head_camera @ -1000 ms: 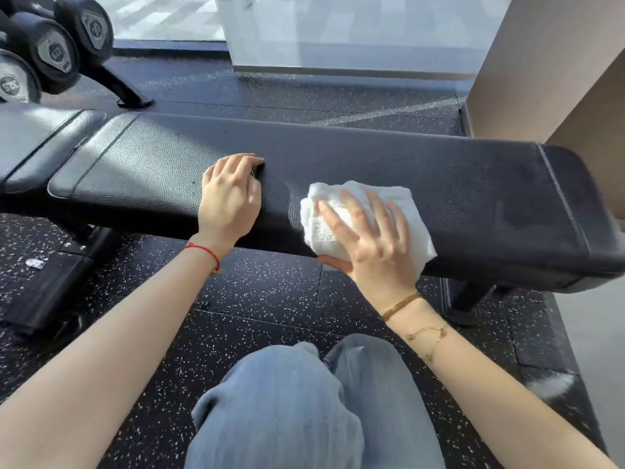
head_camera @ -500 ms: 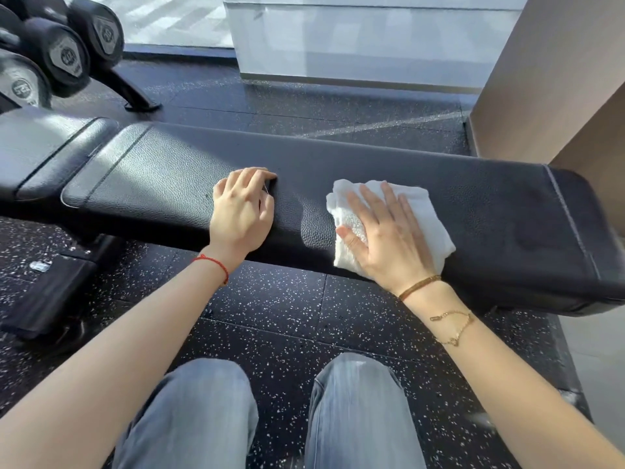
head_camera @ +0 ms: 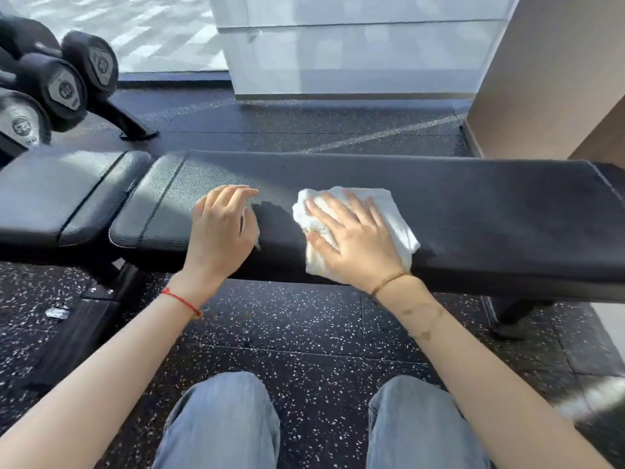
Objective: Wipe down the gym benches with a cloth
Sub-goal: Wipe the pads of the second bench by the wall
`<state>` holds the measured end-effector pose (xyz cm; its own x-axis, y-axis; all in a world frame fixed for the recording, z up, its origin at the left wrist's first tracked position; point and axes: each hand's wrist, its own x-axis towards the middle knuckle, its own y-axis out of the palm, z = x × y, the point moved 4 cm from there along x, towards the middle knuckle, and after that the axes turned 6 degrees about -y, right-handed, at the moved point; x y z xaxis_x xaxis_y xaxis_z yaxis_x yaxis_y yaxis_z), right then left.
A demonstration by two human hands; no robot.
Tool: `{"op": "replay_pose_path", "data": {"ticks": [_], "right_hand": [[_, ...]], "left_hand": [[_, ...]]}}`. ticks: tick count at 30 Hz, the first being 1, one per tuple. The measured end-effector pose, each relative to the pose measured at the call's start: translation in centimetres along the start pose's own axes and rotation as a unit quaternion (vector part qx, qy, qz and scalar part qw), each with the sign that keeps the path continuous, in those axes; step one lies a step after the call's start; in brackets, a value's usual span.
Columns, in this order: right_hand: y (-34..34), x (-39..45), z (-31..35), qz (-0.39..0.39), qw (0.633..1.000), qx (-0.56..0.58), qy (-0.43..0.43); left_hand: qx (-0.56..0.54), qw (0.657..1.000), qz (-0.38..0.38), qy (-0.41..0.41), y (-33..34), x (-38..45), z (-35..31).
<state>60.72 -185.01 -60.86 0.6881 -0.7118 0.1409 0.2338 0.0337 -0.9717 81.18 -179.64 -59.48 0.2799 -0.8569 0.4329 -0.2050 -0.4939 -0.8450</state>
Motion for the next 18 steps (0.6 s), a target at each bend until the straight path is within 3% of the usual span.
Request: {"op": "replay_pose_path", "data": {"ticks": [6, 11, 18], "right_hand": [[-0.1, 4.2, -0.6, -0.009, 0.994, 0.013, 0.105], [1.8, 8.9, 5.2, 0.041, 0.996, 0.021, 0.077], [1.5, 4.5, 5.4, 0.003, 0.995, 0.021, 0.094]], "left_hand": [[0.012, 0.999, 0.016, 0.026, -0.8, 1.4, 5.7], [0.009, 0.999, 0.038, 0.024, -0.4, 1.6, 7.8], [-0.018, 0.999, 0.035, 0.013, -0.1, 0.9, 8.6]]}}
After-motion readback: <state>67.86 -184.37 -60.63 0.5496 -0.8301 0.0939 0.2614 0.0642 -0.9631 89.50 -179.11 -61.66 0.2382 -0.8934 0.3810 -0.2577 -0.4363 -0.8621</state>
